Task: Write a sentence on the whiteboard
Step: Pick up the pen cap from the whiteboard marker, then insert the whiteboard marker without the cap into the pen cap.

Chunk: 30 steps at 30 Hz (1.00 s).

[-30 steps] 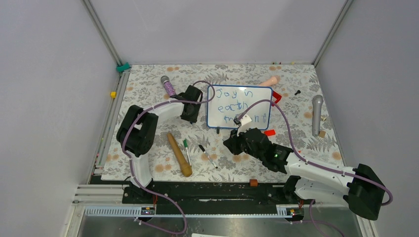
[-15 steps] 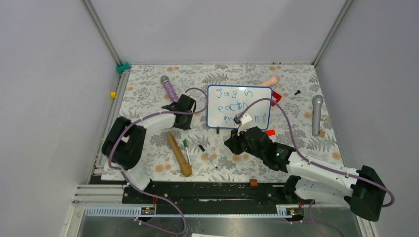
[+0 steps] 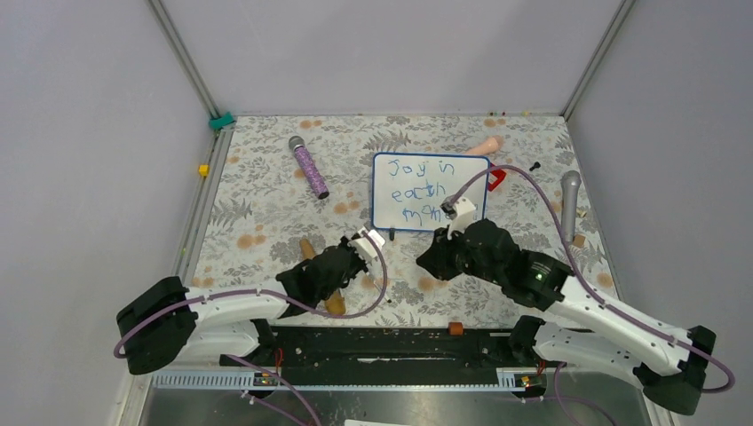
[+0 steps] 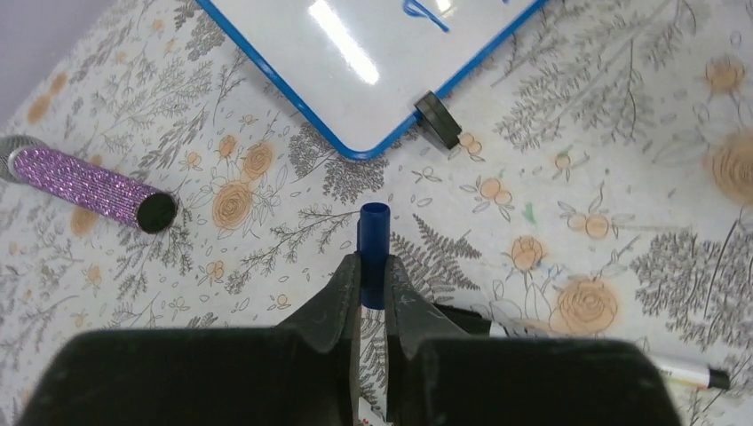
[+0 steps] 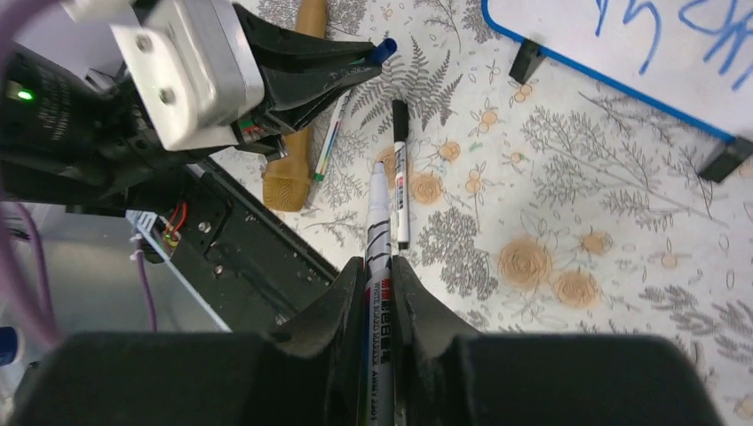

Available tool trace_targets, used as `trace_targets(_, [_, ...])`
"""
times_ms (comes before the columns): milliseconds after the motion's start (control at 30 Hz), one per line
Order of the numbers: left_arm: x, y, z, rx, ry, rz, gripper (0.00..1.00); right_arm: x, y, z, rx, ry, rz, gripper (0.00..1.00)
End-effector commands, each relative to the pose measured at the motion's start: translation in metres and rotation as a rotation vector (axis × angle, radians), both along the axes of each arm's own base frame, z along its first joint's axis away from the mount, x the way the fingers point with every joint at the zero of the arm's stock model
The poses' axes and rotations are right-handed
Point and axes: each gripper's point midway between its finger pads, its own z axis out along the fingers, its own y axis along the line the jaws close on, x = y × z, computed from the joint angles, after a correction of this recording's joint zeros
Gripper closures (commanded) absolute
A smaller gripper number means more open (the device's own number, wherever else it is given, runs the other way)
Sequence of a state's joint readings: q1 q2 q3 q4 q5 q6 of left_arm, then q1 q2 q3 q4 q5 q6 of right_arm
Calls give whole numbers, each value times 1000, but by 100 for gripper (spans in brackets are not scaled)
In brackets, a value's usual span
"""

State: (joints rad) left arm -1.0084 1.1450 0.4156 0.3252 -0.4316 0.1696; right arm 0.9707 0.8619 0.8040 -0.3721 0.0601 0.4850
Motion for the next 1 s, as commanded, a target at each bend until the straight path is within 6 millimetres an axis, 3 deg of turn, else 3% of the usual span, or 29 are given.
trace_targets(0, [-6, -18, 37, -59, -194, -113, 100, -18, -26, -1, 14, 62, -63, 100])
trace_targets(67, [-24, -28, 31, -31, -220, -224, 100, -25, -30, -7, 11, 89, -51, 100])
trace_targets(200, [-58, -45, 19, 41, -268, -401, 100, -42, -20, -16, 52, 156, 26, 100])
trace_targets(400, [-85, -53, 14, 91, -347, -526, 100, -42, 1, -26, 126, 210, 35, 100])
trace_targets(967, [-92, -52, 11, 92, -363, -552, 100, -36, 28, -39, 169, 244, 72, 100])
